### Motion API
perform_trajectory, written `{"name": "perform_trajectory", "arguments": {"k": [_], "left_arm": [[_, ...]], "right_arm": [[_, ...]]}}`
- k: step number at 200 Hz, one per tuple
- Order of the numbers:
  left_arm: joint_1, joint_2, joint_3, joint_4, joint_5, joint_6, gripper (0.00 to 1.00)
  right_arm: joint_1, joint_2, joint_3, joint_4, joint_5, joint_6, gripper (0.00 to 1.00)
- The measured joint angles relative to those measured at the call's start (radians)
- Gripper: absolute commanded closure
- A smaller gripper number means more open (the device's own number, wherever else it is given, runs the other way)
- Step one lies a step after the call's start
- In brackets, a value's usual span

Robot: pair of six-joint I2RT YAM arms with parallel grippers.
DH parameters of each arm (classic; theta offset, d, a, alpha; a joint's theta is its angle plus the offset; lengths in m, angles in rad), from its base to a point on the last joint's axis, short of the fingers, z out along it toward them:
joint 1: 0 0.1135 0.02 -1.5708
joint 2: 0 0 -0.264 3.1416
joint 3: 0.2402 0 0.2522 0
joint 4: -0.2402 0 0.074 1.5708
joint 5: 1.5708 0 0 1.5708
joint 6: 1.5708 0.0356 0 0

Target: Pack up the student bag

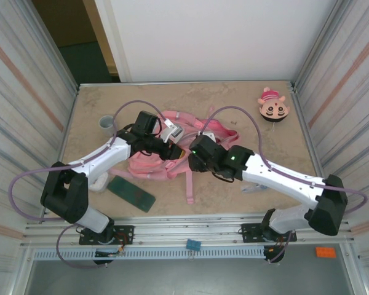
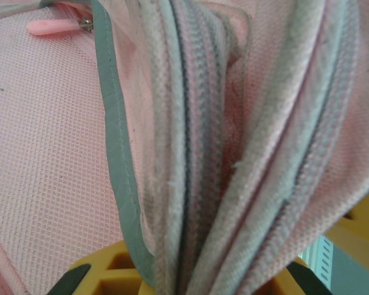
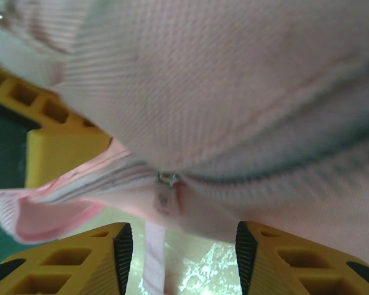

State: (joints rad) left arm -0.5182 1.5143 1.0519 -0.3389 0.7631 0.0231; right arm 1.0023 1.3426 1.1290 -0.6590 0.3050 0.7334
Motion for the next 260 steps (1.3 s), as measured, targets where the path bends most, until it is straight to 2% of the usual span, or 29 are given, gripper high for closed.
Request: {"name": "perform_trajectory", "arguments": {"k": [37,78,137,172,198,260], "left_arm": [[0.001,0.0,0.0,0.0,0.003,-0.004,1.0],[0.004,0.0,0.0,0.0,0.005,-0.005,1.0],[0.007,0.0,0.0,0.008,0.012,-0.005,1.0],[0.006,0.0,0.001,0.014,0.01,-0.001,1.0],[-0.001,0.0,0.002,0.022,0.007,0.004,1.0],[-0.017,0.0,0.006,0.028,-0.002,0.011,1.0]], "right_arm": [[0.004,0.069,0.003,0.077,0.047,-0.005,0.53],[0.006,0.145,0.049,0.075,0.126,-0.008,0.8],[0.006,0.148,0.071,0.024,0.162,0.019,1.0],[-0.004,0.095,0.071,-0.015,0.124,0.023,1.0],[-0.056,0.039,0.065,-0.032,0.072,0.021,1.0],[-0.212,-0.067,-0.008,0.034,-0.197,-0.05,0.98]]}}
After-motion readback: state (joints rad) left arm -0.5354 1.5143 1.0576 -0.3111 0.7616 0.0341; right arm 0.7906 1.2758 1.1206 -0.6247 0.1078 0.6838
